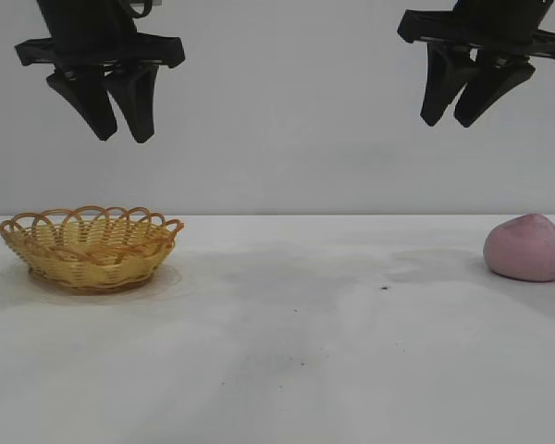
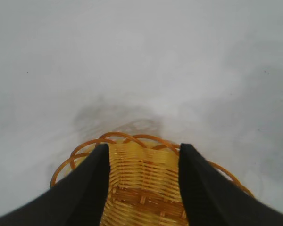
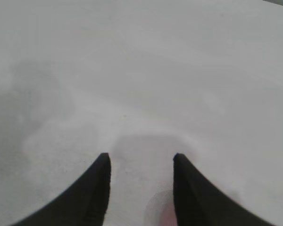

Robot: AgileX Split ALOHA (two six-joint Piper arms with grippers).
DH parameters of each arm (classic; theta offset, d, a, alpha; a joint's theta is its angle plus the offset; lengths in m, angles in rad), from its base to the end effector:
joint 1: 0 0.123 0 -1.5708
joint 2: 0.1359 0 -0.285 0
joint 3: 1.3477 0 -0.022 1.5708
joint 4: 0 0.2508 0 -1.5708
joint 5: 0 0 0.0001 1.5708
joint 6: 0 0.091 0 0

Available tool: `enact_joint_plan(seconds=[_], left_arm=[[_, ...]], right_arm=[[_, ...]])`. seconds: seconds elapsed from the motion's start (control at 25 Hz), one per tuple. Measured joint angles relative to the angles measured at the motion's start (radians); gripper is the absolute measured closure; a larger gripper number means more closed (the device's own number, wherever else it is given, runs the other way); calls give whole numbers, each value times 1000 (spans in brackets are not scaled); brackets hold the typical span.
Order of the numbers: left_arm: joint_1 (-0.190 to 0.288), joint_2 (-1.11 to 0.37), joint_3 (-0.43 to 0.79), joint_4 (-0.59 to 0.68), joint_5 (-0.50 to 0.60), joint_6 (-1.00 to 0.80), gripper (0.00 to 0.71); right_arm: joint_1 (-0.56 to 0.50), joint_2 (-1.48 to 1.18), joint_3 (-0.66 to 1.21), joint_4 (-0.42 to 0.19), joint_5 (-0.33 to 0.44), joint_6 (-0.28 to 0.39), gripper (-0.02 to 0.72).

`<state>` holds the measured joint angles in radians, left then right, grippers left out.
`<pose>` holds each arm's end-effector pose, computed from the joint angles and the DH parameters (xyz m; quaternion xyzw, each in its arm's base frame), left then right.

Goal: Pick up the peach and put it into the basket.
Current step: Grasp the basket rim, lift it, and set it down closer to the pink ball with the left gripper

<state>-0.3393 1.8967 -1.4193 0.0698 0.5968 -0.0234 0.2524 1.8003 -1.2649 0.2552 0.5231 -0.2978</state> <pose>0.3948 -0.1356 0.2272 0.1723 0.9417 -0.0252 0.2878 0.3741 0.1084 0.2265 -0.1741 0.9355 0.0866 0.2949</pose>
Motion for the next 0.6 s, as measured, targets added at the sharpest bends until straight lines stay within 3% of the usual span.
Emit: enact_joint_plan(seconds=[0.44,0.6], left_arm=[[0,0,0,0,0,-1,382],[0,0,0,0,11,-7,382]], right_arm=[[0,0,0,0,0,0,433],[0,0,0,0,33,0,433]])
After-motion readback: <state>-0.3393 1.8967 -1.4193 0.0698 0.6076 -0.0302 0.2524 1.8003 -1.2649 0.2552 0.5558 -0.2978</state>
